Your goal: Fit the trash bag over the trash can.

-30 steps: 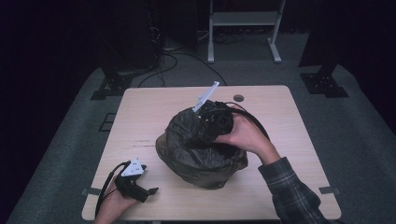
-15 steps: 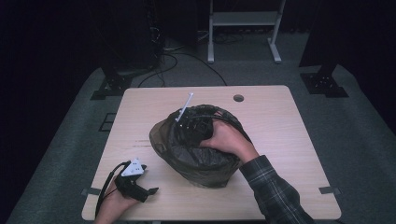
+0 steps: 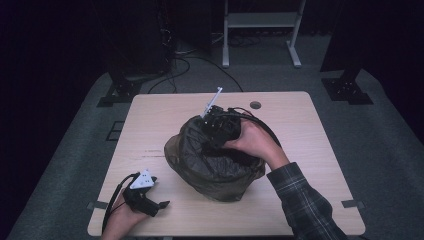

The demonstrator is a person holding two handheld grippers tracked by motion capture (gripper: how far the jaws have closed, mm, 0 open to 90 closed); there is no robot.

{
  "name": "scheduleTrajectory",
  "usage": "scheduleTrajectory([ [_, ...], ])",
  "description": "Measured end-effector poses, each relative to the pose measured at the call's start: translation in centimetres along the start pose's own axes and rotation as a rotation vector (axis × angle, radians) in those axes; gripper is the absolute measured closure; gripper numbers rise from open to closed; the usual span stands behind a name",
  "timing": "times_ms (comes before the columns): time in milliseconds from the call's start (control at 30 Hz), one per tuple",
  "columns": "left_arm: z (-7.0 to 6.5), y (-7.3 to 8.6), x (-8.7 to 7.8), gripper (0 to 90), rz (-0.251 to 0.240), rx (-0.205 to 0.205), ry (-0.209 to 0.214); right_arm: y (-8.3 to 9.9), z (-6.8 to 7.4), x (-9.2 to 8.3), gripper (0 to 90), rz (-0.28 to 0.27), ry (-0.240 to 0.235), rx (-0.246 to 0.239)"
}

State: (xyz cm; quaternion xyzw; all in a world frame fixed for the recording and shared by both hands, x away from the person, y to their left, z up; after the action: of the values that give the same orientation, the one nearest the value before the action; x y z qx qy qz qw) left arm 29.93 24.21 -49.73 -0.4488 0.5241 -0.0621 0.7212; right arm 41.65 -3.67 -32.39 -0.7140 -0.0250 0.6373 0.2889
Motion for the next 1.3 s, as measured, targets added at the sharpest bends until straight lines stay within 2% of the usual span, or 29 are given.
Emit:
scheduleTrajectory([
  [167, 0.0, 0.0, 0.0, 0.0, 0.001, 0.001, 0.0, -0.3, 0.2, 0.8, 9.2, 0.025, 0.004, -0.012],
  [367, 0.0, 0.0, 0.0, 0.0, 0.0, 0.0, 0.0, -0.5, 1.5, -1.1, 9.2, -0.047, 0.009, -0.033],
  [500, 0.0, 0.0, 0.0, 0.0, 0.001, 0.001, 0.0, -1.0, 2.9, -2.7, 9.2, -0.094, -0.001, -0.073],
  [633, 0.0, 0.0, 0.0, 0.0, 0.0, 0.001, 0.0, -1.5, 4.6, -3.7, 9.2, -0.137, -0.041, -0.101],
  [800, 0.0, 0.0, 0.0, 0.0, 0.001, 0.001, 0.0, -1.9, 6.0, -1.7, 9.2, -0.091, -0.064, -0.122],
  [967, 0.0, 0.0, 0.0, 0.0, 0.0, 0.0, 0.001, -1.7, 6.1, 1.2, 9.2, -0.023, -0.082, -0.111],
  [1067, 0.0, 0.0, 0.0, 0.0, -0.001, -0.001, 0.001, -1.6, 6.1, 2.3, 9.2, 0.002, -0.085, -0.111],
  [1200, 0.0, 0.0, 0.0, 0.0, -0.001, -0.001, 0.001, -1.6, 5.9, 2.7, 9.1, 0.008, -0.087, -0.106],
  [1300, 0.0, 0.0, 0.0, 0.0, -0.001, -0.001, 0.001, -1.6, 5.9, 1.9, 9.2, -0.026, -0.082, -0.111],
])
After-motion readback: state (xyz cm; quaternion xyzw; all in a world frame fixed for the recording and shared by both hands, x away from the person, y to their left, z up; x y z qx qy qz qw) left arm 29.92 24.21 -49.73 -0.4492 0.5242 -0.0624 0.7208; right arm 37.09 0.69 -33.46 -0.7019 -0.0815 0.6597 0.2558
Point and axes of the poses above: each handheld gripper's, and its own axes: x roughly forward along the jaws, y roughly out of its underside, z roughly to its left, the point moved 2 cm from there along x, roughly forward along the jaws, and after that the axes turned 3 degrees about -y, right-handed, at the moved point
